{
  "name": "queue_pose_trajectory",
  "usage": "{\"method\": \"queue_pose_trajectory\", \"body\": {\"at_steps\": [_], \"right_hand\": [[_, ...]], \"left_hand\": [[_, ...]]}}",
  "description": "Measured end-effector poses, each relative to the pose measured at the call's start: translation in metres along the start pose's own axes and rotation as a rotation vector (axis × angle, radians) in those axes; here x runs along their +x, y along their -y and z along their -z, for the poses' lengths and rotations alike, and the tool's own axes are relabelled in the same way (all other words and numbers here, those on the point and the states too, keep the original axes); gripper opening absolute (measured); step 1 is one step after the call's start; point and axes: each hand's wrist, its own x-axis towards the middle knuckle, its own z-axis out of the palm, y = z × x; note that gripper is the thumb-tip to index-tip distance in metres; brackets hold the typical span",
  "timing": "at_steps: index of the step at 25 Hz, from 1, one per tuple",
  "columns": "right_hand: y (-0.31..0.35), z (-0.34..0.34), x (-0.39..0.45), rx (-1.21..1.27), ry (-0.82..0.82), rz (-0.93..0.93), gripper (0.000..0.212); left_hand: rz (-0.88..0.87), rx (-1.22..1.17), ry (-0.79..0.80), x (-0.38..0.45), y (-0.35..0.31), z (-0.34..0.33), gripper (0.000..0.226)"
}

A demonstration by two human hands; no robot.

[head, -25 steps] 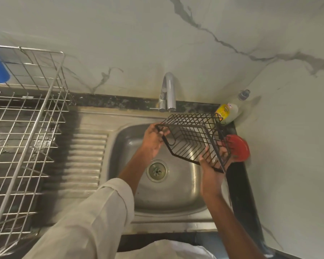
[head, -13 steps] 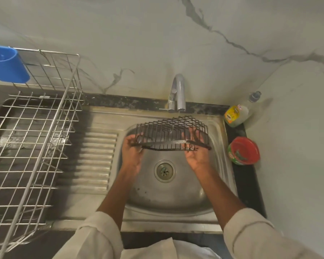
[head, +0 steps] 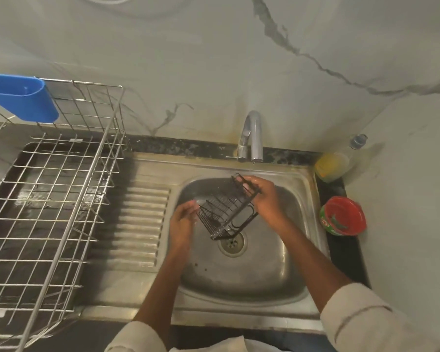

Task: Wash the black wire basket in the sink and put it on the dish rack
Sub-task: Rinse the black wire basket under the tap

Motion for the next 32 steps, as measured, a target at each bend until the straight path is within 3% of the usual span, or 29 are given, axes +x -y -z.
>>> {"method": "queue_pose_trajectory", "body": {"at_steps": [3,6,9,11,15,17,19,21,23,25,26,28,29,31,32], "right_hand": [[-0.013,0.015,-0.036,0.163,-0.224,-0.051,0.030],[-0.036,0.028,-0.064,0.372,-0.438,-0.244,0.030],[-0.061,0.036,-0.080,0.518,-0.515,-0.440,0.027],[-0.073,0.040,-0.088,0.604,-0.510,-0.517,0.027],[-0.086,0.037,-0.094,0.628,-0.450,-0.647,0.022],[-0.085,0.038,-0.093,0.635,-0.430,-0.710,0.022],[-0.079,0.042,-0.093,0.633,-0.405,-0.771,0.021],[-0.071,0.050,-0.093,0.590,-0.378,-0.814,0.021],[-0.064,0.054,-0.092,0.548,-0.342,-0.833,0.022],[-0.054,0.053,-0.093,0.562,-0.325,-0.819,0.022],[-0.048,0.050,-0.095,0.591,-0.310,-0.802,0.024],[-0.039,0.044,-0.104,0.601,-0.246,-0.736,0.025],[-0.035,0.042,-0.110,0.596,-0.216,-0.672,0.028],[-0.033,0.039,-0.121,0.595,-0.215,-0.505,0.039],[-0.032,0.039,-0.126,0.550,-0.247,-0.410,0.045]], "left_hand": [[-0.070,0.192,0.230,0.017,-0.042,-0.034,0.041],[0.037,0.215,0.436,0.028,-0.084,-0.090,0.085],[0.104,0.080,0.455,0.032,-0.104,-0.130,0.102],[0.043,0.128,0.458,0.029,-0.093,-0.135,0.098],[-0.268,0.504,0.505,0.007,-0.089,-0.138,0.075],[-0.342,0.674,0.538,0.003,-0.102,-0.130,0.071],[-0.278,0.685,0.591,-0.003,-0.111,-0.105,0.075],[-0.099,0.618,0.773,-0.015,-0.096,-0.064,0.084],[0.017,0.703,0.945,-0.030,-0.068,-0.035,0.090],[-0.046,0.799,0.863,-0.037,-0.041,-0.027,0.092],[-0.144,0.789,0.772,-0.033,-0.032,-0.027,0.078],[-0.272,0.730,0.619,-0.025,-0.026,-0.028,0.028],[-0.342,0.739,0.600,-0.026,-0.027,-0.028,0.018],[-0.455,0.737,0.620,-0.035,-0.033,-0.026,0.028],[-0.419,0.672,0.650,-0.041,-0.035,-0.023,0.035]]}}
